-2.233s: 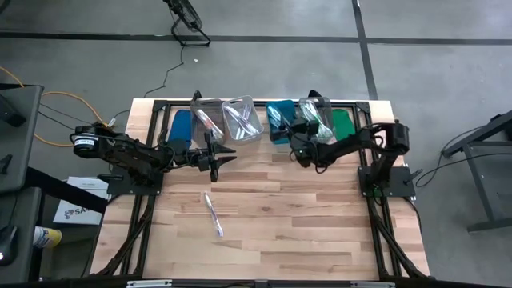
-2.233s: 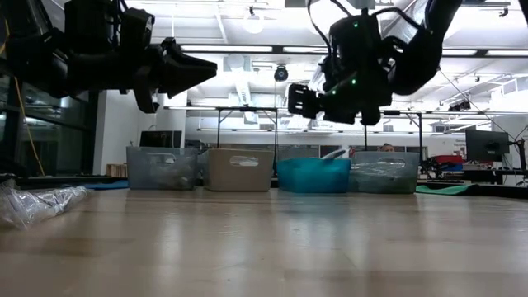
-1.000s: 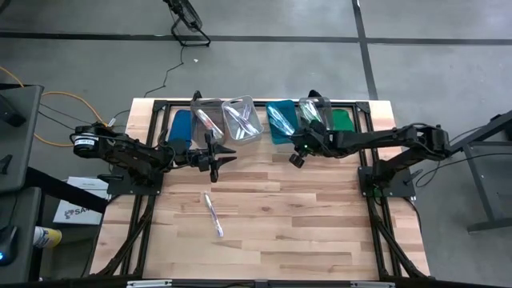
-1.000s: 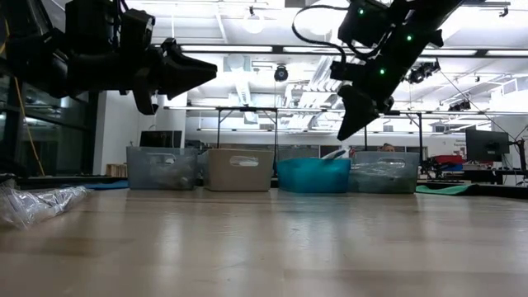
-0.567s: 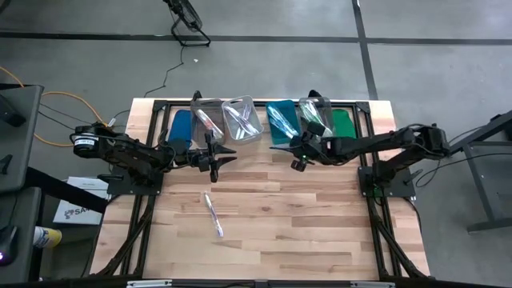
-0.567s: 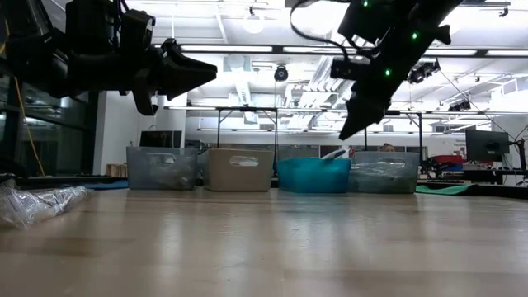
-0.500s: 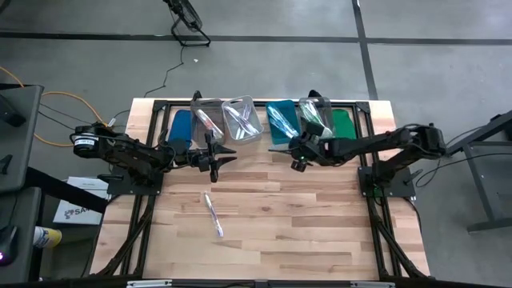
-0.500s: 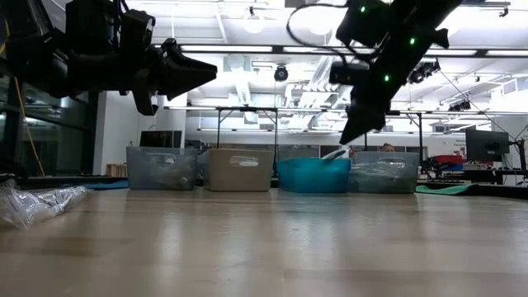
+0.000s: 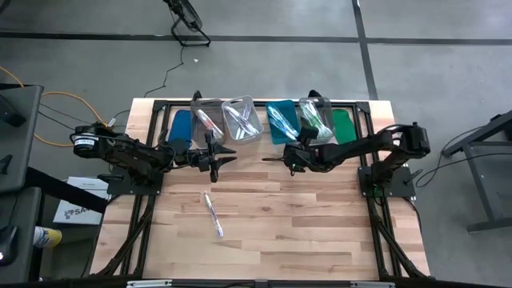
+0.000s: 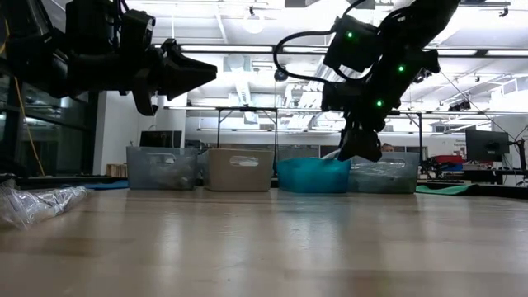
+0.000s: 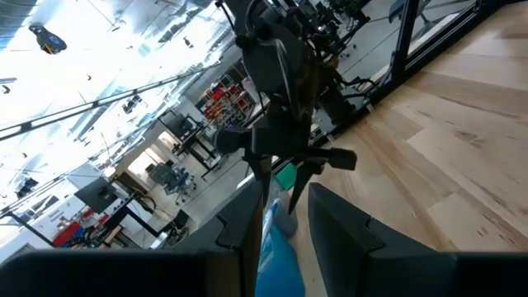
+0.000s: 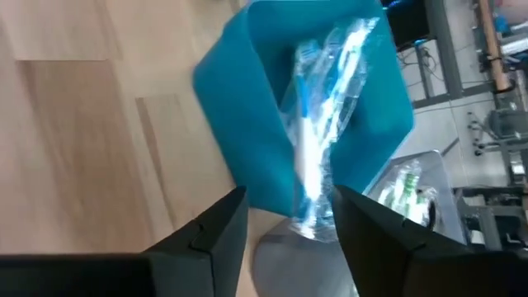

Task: Pick & Place Toothbrushes
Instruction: Put the blue toothbrush into the blue bin

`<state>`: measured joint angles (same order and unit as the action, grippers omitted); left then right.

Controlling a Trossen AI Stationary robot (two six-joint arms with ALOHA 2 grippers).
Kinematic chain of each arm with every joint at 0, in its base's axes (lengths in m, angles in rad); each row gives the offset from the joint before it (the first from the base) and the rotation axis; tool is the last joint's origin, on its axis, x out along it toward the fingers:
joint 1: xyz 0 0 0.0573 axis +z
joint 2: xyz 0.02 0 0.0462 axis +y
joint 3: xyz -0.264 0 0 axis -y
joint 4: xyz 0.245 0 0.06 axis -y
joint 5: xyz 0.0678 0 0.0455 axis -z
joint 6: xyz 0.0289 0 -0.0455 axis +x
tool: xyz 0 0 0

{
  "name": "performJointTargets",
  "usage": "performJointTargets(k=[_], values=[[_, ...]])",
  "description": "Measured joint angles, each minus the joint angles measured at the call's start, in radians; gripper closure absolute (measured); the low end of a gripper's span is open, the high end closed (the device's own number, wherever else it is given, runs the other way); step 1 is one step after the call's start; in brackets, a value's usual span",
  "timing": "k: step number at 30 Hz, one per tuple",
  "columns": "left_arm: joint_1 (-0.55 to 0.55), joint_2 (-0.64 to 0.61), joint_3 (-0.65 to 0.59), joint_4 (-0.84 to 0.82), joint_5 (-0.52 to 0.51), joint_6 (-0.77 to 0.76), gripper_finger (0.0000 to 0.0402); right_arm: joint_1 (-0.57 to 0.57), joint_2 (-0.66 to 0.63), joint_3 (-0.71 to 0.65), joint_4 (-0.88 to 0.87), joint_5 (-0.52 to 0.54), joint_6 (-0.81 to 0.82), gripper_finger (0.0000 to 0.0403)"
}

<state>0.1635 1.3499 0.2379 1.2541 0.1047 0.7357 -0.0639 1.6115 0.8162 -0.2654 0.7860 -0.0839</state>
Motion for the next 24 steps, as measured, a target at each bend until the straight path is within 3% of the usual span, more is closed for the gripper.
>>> performJointTargets(k=[14,24], values=[[0.0,0.0,0.0,-0.007,0.0,0.019,0.0307,-0.024,-0.002,0.0,0.0,-0.007,0.0,0.031],[0.0,0.0,0.0,-0.007,0.0,0.019,0.0307,-0.021,-0.003,0.0,0.0,-0.002,0.005,0.0388]])
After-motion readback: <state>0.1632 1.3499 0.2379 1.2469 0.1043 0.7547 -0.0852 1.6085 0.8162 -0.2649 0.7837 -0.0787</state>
